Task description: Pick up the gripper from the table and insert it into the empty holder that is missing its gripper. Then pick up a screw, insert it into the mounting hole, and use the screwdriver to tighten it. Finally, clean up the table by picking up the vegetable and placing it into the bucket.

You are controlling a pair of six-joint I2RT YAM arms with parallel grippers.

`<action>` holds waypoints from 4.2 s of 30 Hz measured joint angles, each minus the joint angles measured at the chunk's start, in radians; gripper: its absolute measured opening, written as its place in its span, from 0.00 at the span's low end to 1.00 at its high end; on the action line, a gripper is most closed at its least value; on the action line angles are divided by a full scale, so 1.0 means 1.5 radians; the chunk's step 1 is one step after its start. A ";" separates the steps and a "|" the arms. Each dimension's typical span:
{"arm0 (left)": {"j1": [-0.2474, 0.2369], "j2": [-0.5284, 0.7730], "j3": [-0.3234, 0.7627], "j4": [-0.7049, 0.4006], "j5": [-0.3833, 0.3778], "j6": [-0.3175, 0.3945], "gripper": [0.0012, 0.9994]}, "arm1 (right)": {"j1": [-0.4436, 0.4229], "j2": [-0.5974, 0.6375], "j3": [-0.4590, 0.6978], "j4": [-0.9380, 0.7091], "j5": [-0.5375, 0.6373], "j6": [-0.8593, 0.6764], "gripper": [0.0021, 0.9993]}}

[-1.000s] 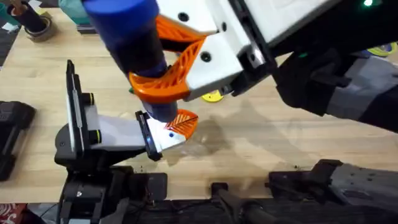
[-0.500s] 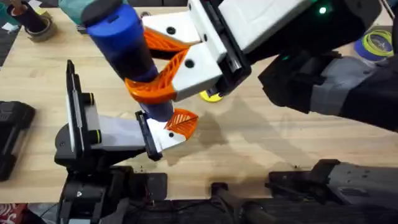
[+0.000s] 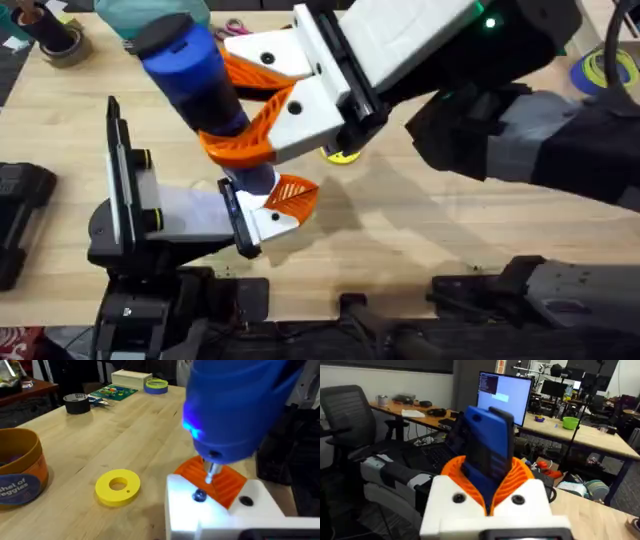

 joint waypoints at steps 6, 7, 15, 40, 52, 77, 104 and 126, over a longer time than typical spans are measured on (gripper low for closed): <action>0.000 0.000 0.000 0.000 0.000 0.000 0.01 | 0.000 0.004 0.000 0.000 0.000 -0.004 0.02; 0.000 0.000 0.000 0.000 0.000 0.000 0.01 | 0.000 0.006 0.000 0.000 0.000 -0.005 0.02; 0.000 0.000 0.000 0.000 0.000 0.000 0.01 | 0.000 0.014 -0.005 0.000 0.000 -0.005 0.02; 0.000 0.000 0.000 0.000 0.000 0.000 0.01 | 0.000 0.014 -0.009 0.000 0.003 -0.013 0.02; 0.000 0.000 0.000 0.000 0.000 0.000 0.01 | 0.000 0.014 -0.009 -0.001 0.003 -0.015 0.02; 0.000 0.000 0.000 0.000 0.000 0.000 0.01 | 0.000 0.014 -0.021 0.006 0.009 -0.022 0.02; 0.000 0.000 0.000 -0.001 0.002 0.000 0.01 | -0.010 0.014 -0.026 0.043 -0.034 -0.002 0.02; 0.000 0.000 0.000 -0.001 0.002 -0.003 0.01 | -0.011 0.014 -0.026 0.017 -0.018 -0.002 0.02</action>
